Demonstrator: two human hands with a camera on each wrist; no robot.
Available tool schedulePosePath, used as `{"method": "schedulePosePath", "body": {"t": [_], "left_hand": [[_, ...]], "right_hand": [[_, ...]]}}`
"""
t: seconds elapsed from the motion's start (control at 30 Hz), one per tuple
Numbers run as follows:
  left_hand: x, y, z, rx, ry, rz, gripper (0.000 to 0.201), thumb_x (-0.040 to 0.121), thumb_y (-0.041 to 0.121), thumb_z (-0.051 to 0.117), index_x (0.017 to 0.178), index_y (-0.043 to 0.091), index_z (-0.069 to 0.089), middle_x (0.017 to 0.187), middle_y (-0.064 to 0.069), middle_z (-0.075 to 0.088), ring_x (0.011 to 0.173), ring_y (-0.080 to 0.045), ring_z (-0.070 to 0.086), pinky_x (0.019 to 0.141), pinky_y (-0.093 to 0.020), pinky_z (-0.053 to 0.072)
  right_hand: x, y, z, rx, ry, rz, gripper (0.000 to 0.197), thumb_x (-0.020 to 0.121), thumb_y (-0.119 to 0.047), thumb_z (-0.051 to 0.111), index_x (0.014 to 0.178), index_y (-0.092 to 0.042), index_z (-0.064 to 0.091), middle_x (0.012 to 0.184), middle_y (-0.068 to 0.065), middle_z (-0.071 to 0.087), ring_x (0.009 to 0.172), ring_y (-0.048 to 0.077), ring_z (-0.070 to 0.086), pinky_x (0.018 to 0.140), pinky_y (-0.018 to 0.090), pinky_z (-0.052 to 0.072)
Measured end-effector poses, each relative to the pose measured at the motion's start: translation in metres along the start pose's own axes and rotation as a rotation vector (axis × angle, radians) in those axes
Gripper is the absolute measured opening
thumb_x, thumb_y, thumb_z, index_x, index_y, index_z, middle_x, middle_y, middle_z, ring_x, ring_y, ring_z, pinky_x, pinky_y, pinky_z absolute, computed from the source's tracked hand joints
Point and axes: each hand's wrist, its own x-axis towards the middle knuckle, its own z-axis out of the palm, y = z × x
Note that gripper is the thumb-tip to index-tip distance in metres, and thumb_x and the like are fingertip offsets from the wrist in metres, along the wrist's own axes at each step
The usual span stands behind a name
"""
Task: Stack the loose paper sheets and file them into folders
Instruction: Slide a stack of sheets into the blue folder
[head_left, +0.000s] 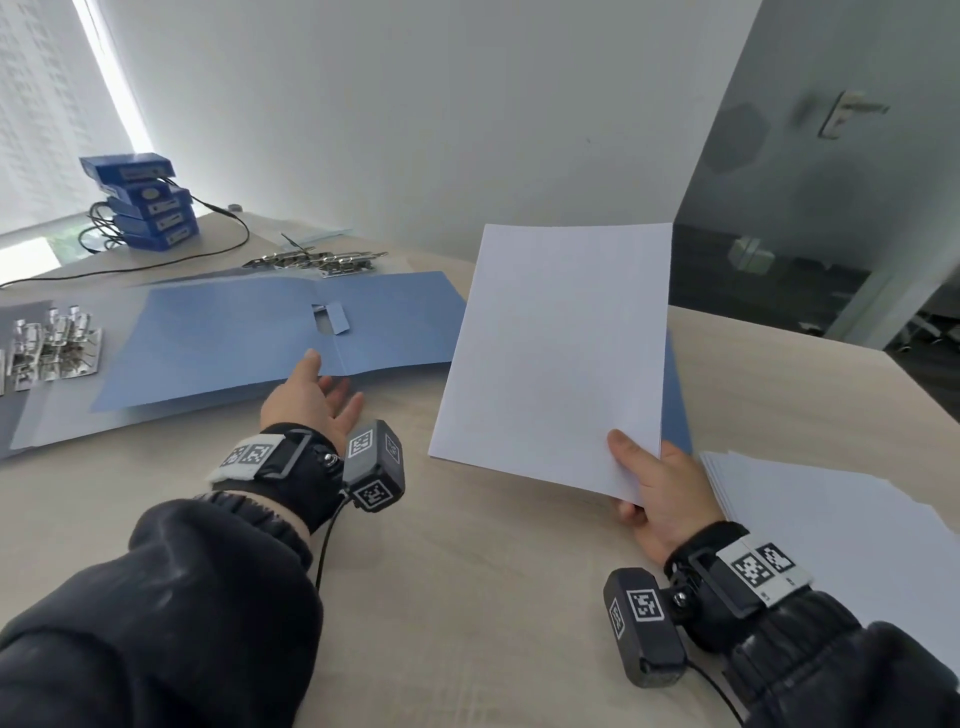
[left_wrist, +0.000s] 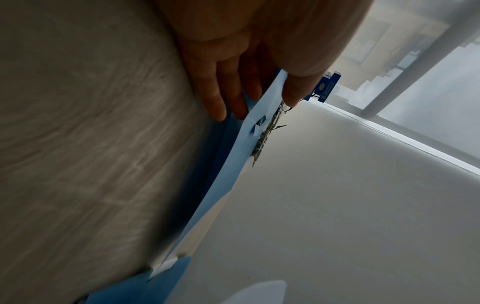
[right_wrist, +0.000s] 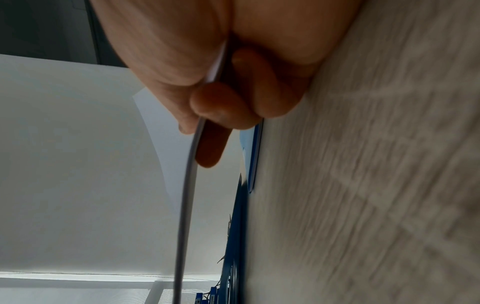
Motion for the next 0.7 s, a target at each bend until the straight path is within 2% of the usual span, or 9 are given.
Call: {"method": "schedulePosePath", "body": {"t": [0.07,0.13,0.2,0.23,0.33,0.4,0.5,0.57,0.7], "left_hand": [[0.009,0.004,0.001,0.092,-0.023,0.033,0.015,0.103,0.015,0.056,0.115,0.007,0.054,0.107,-0.003,0.065,0.117,-0.023,0.065,0.099,-0.043,0.056],[0.013,0.006,0.0,0.113,-0.032,0.034,0.004,0.101,0.007,0.053,0.105,0.008,0.052,0.115,-0.008,0.064,0.119,-0.027,0.064,0.095,-0.042,0.057],[0.011,0.006,-0.001,0.136,-0.031,0.074,0.008,0.095,-0.001,0.052,0.101,0.005,0.053,0.119,-0.015,0.063,0.112,-0.032,0.067,0.088,-0.046,0.061],[0.008,0.007,-0.003,0.079,-0.021,0.069,0.012,0.092,-0.003,0.051,0.101,0.004,0.053,0.117,-0.018,0.065,0.107,-0.034,0.069,0.08,-0.045,0.063],[0.001,0.007,-0.009,-0.008,-0.018,0.029,0.024,0.087,-0.005,0.045,0.109,0.002,0.053,0.114,-0.022,0.065,0.099,-0.038,0.072,0.064,-0.041,0.063],[-0.006,0.007,-0.017,-0.015,-0.028,0.035,0.025,0.087,-0.007,0.043,0.109,0.001,0.051,0.11,-0.022,0.063,0.094,-0.037,0.072,0.06,-0.037,0.062],[-0.023,0.005,-0.032,-0.046,-0.064,0.034,0.016,0.09,-0.01,0.039,0.095,0.001,0.05,0.095,-0.017,0.06,0.078,-0.033,0.068,0.056,-0.037,0.061],[-0.036,0.002,-0.043,-0.053,-0.11,0.033,0.016,0.091,-0.01,0.038,0.088,0.002,0.049,0.091,-0.015,0.062,0.073,-0.032,0.068,0.058,-0.037,0.06],[-0.066,-0.009,-0.056,-0.013,-0.213,0.043,0.022,0.09,-0.01,0.037,0.092,0.002,0.056,0.092,-0.014,0.066,0.067,-0.028,0.07,0.054,-0.036,0.06]], "right_hand": [[0.0,0.001,-0.001,-0.003,-0.004,-0.008,0.007,0.096,-0.018,0.065,0.089,-0.015,0.065,0.073,-0.002,0.065,0.047,0.01,0.049,0.034,0.02,0.03],[0.001,0.003,-0.002,-0.007,-0.005,-0.014,0.005,0.096,-0.018,0.065,0.092,-0.016,0.066,0.077,0.0,0.066,0.049,0.011,0.049,0.035,0.02,0.031],[0.001,0.003,-0.001,-0.003,-0.007,-0.015,0.003,0.096,-0.018,0.065,0.094,-0.015,0.066,0.079,0.0,0.066,0.05,0.012,0.048,0.034,0.02,0.031],[0.002,0.003,-0.001,-0.002,-0.004,-0.014,0.004,0.096,-0.018,0.065,0.094,-0.015,0.066,0.078,0.0,0.066,0.05,0.012,0.048,0.034,0.02,0.031],[0.0,0.001,0.0,-0.018,0.01,-0.011,0.005,0.095,-0.019,0.066,0.091,-0.015,0.066,0.075,-0.001,0.065,0.048,0.012,0.047,0.035,0.021,0.031],[-0.003,-0.001,0.0,-0.037,0.022,-0.011,0.008,0.095,-0.02,0.067,0.089,-0.015,0.065,0.074,0.0,0.062,0.047,0.013,0.044,0.035,0.022,0.03],[-0.013,-0.005,0.002,-0.043,0.034,0.004,0.012,0.096,-0.019,0.066,0.086,-0.014,0.062,0.069,-0.001,0.059,0.041,0.01,0.041,0.034,0.02,0.029],[-0.023,-0.013,0.0,-0.037,0.027,0.003,0.013,0.096,-0.019,0.065,0.087,-0.012,0.061,0.069,0.001,0.057,0.039,0.01,0.04,0.034,0.018,0.028],[-0.047,-0.041,-0.006,0.03,-0.015,-0.061,0.014,0.098,-0.018,0.063,0.085,-0.012,0.06,0.068,0.0,0.055,0.038,0.008,0.037,0.036,0.018,0.025]]}}
